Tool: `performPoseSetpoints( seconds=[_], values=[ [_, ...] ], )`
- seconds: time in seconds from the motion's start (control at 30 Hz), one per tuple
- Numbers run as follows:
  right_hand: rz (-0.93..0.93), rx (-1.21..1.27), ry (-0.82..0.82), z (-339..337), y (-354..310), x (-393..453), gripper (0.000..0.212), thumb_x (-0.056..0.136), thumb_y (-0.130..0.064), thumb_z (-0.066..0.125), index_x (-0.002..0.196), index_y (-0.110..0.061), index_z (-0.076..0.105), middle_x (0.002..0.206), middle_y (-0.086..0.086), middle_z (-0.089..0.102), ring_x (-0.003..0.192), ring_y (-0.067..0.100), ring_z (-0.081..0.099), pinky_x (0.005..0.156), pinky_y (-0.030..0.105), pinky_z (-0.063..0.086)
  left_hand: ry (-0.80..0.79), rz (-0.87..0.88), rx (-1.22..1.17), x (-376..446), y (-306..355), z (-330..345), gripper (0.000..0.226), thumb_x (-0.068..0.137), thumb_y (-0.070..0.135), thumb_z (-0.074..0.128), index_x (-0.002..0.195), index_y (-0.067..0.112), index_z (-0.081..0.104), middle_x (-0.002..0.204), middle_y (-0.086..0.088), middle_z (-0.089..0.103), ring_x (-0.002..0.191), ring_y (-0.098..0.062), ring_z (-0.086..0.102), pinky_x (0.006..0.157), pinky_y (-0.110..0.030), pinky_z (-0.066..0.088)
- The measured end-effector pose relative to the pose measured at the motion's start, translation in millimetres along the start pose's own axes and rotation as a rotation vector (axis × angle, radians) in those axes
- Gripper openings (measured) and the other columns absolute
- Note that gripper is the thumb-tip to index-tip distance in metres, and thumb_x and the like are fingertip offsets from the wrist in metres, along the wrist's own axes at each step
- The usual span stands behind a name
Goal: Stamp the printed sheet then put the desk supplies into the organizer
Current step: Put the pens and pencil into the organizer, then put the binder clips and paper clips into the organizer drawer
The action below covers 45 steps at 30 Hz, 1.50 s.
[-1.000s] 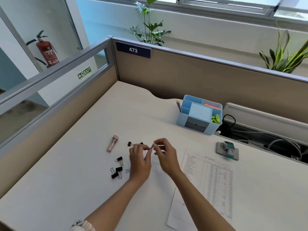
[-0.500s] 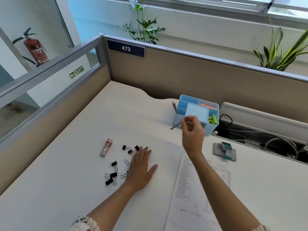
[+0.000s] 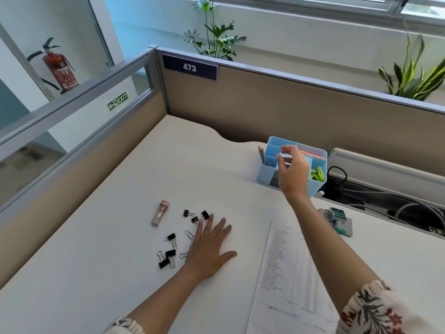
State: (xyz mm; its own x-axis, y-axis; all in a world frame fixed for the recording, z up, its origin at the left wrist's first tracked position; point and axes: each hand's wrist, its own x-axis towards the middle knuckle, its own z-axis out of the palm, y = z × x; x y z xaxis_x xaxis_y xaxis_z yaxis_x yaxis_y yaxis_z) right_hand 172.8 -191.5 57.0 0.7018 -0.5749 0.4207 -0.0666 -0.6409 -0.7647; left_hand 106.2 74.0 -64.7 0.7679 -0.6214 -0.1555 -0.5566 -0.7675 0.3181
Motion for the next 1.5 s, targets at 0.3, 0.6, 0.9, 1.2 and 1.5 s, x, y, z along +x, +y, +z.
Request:
performPoseSetpoints(
  seconds=[0.3,0.6,0.9,1.2,1.5],
  values=[
    [0.059,0.063,-0.042,1.6,2.5,-34.2,0.015,0.094,-0.011,0.062,0.108,-0.011,0.06,0.107,0.001,0.064,0.091,0.012,0.061,0.074,0.012,0.05,-0.031,-0.026,0.009,-1.5,2.8,-1.4,0.082,0.086,0.076,0.019,0.155,0.033,0.009,0.163,0.014,-0.008,0.146,-0.013,-0.026,0.118,-0.042,-0.018],
    [0.107,0.102,-0.233,20.7,4.6,-106.1,0.014,0.091,-0.003,0.061,0.101,-0.012,0.065,0.099,0.001,0.066,0.082,0.003,0.061,0.067,0.006,0.048,0.056,-0.008,-0.039,-7.1,10.0,-0.9,0.069,0.094,0.06,0.039,0.153,0.026,0.025,0.163,0.009,0.011,0.15,-0.014,-0.012,0.12,-0.039,-0.016],
    [0.177,0.098,-0.536,47.1,11.5,-156.7,0.019,0.091,-0.009,0.06,0.108,-0.018,0.063,0.108,-0.005,0.063,0.091,0.004,0.062,0.074,0.008,0.047,0.346,-0.104,-0.037,-31.6,-12.0,5.7,0.045,0.094,0.044,0.04,0.132,0.02,0.051,0.145,-0.001,0.046,0.144,-0.018,0.029,0.122,-0.036,0.004],
    [0.586,0.292,-0.117,34.1,25.1,-95.8,0.038,0.09,-0.009,0.064,0.126,-0.011,0.052,0.116,0.001,0.06,0.097,0.017,0.06,0.088,0.03,0.052,0.366,-0.391,0.102,-56.1,-37.5,4.9,0.074,0.09,0.064,0.034,0.149,0.019,0.036,0.16,-0.002,0.025,0.151,-0.021,0.013,0.121,-0.047,0.003],
    [1.196,1.108,0.173,16.1,34.0,-41.7,0.042,0.096,-0.004,0.054,0.137,-0.013,0.051,0.104,0.002,0.058,0.092,0.012,0.056,0.078,0.021,0.05,0.319,-0.367,0.094,-67.6,-45.0,16.9,0.078,0.09,0.069,0.029,0.152,0.021,0.032,0.161,0.001,0.023,0.15,-0.017,0.016,0.121,-0.049,0.011]
  ],
)
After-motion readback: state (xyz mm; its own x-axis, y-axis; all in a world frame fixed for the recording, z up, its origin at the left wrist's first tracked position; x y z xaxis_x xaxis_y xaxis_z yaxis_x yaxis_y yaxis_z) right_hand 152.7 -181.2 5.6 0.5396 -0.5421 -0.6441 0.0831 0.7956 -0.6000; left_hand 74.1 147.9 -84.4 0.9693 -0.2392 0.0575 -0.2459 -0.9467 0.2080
